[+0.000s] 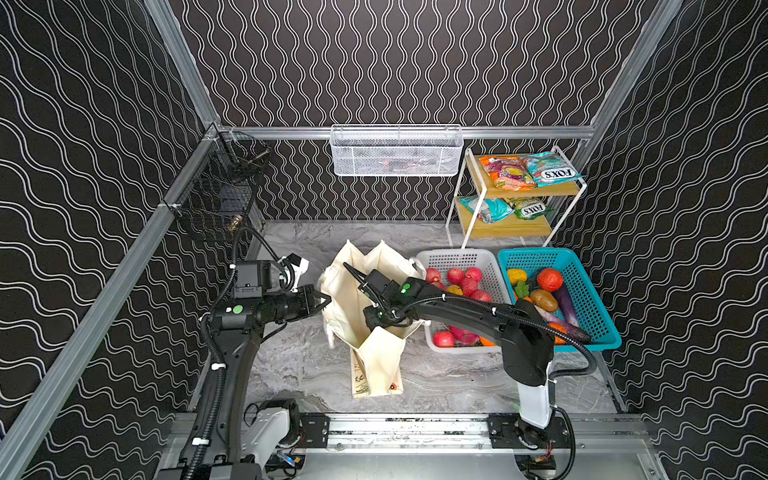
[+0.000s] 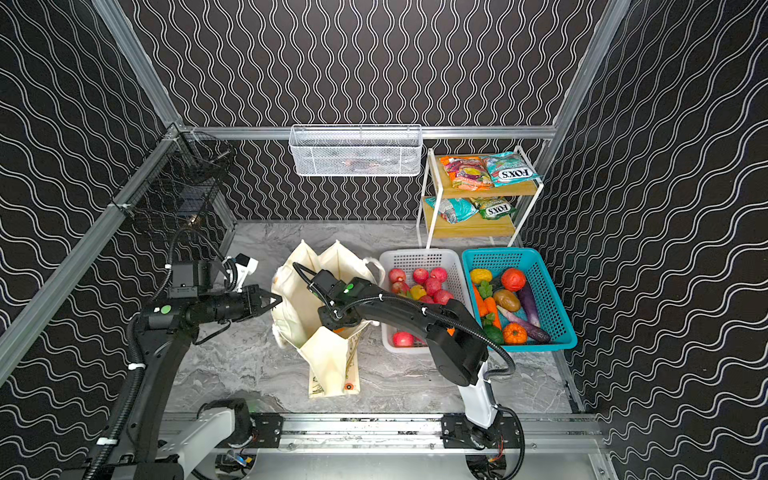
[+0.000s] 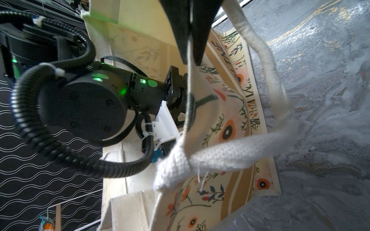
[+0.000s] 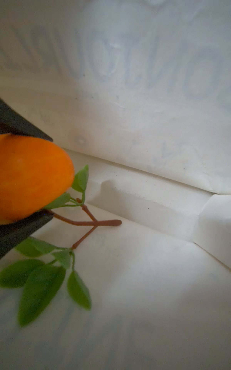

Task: Place the food into the grocery bag and tie it
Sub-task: 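Lower the orange into the bag and open the right gripper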

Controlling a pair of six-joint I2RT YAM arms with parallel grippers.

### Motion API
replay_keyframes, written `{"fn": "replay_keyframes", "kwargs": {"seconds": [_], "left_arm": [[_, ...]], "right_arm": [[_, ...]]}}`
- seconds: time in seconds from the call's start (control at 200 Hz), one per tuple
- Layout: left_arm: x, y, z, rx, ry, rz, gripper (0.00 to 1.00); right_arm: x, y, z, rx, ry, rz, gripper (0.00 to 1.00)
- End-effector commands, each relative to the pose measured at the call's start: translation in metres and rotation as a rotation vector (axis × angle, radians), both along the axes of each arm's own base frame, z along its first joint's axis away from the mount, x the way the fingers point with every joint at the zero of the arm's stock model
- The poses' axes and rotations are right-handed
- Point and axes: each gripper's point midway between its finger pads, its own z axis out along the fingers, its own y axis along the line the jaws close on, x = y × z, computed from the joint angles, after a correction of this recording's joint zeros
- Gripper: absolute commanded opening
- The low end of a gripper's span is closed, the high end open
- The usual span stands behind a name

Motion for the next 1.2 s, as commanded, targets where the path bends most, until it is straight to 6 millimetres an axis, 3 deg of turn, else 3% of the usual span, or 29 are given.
{"fn": "replay_keyframes", "kwargs": {"seconds": [0.0, 0.165, 0.3, 0.556, 0.671, 0.766, 0.786, 1.016, 1.191], "left_arm": [[0.005, 0.001, 0.005, 0.009, -0.032, -0.001, 0.0], [0.005, 0.0, 0.003, -0.001, -0.02, -0.001, 0.0], [0.006, 0.001, 0.004, 0.015, -0.016, -0.004, 0.0], [0.002, 0.002, 0.006, 0.019, -0.019, 0.001, 0.0], [0.0, 0.001, 0.003, 0.016, -0.024, -0.002, 0.0], [-0.002, 0.001, -0.003, 0.018, -0.014, -0.004, 0.0], [-0.002, 0.001, -0.003, 0.016, -0.013, -0.005, 0.0], [0.003, 0.002, -0.004, 0.026, -0.014, -0.007, 0.0], [0.005, 0.006, -0.004, 0.049, -0.012, 0.008, 0.0]], "right_arm": [[0.002, 0.001, -0.011, -0.006, -0.011, 0.006, 0.55], [0.005, -0.001, -0.021, -0.024, -0.017, 0.003, 0.63], [0.007, 0.001, -0.015, -0.016, -0.033, 0.005, 0.75], [0.012, 0.001, 0.016, 0.005, -0.104, 0.034, 0.89], [0.013, 0.004, 0.039, 0.031, -0.154, 0.037, 0.98], [0.015, 0.005, 0.06, 0.042, -0.198, 0.03, 0.99], [0.014, 0.004, 0.077, 0.067, -0.223, 0.026, 0.99], [0.017, -0.007, 0.175, 0.189, -0.388, -0.008, 0.99], [0.009, -0.04, 0.256, 0.309, -0.551, -0.043, 0.99]]}}
